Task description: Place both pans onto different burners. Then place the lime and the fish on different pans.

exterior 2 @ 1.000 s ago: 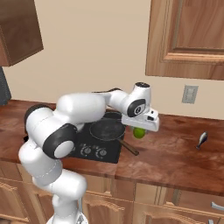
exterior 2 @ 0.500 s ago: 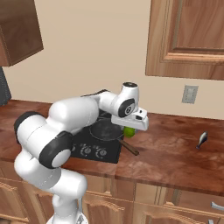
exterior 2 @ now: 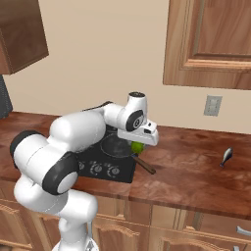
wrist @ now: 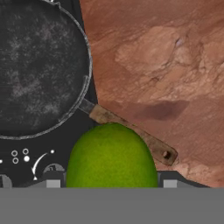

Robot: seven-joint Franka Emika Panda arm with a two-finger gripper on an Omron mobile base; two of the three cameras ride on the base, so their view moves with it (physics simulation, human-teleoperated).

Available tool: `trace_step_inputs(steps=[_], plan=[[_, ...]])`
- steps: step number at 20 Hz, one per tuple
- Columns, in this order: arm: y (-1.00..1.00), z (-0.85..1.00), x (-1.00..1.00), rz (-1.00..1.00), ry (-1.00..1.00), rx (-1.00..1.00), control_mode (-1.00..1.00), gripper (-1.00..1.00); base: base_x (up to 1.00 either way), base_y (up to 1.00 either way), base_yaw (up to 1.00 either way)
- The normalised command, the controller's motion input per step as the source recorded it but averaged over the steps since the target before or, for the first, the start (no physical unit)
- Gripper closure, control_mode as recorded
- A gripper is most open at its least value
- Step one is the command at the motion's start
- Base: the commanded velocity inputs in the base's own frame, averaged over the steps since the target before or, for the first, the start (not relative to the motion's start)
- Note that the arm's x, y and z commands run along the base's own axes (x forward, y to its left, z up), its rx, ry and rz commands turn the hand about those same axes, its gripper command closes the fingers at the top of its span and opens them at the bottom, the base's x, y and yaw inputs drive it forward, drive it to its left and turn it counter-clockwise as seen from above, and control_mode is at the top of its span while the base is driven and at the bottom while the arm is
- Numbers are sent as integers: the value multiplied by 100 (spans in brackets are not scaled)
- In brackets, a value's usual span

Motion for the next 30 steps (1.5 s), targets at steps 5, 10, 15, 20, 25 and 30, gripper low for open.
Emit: trace_step_inputs(steps=[5, 10, 15, 20, 25, 30], plan=[[34, 0, 11, 1, 0, 0, -100, 100, 0, 0, 0], [41, 0, 22, 0, 0, 0, -100, 100, 0, 0, 0], [29, 0, 33, 0, 0, 0, -100, 100, 0, 0, 0], [27, 0, 33, 0, 0, 0, -100, 100, 0, 0, 0], [32, -3, 29, 0, 0, 0, -100, 100, 0, 0, 0], [4, -17, 23, 0, 0, 0, -100, 100, 0, 0, 0]])
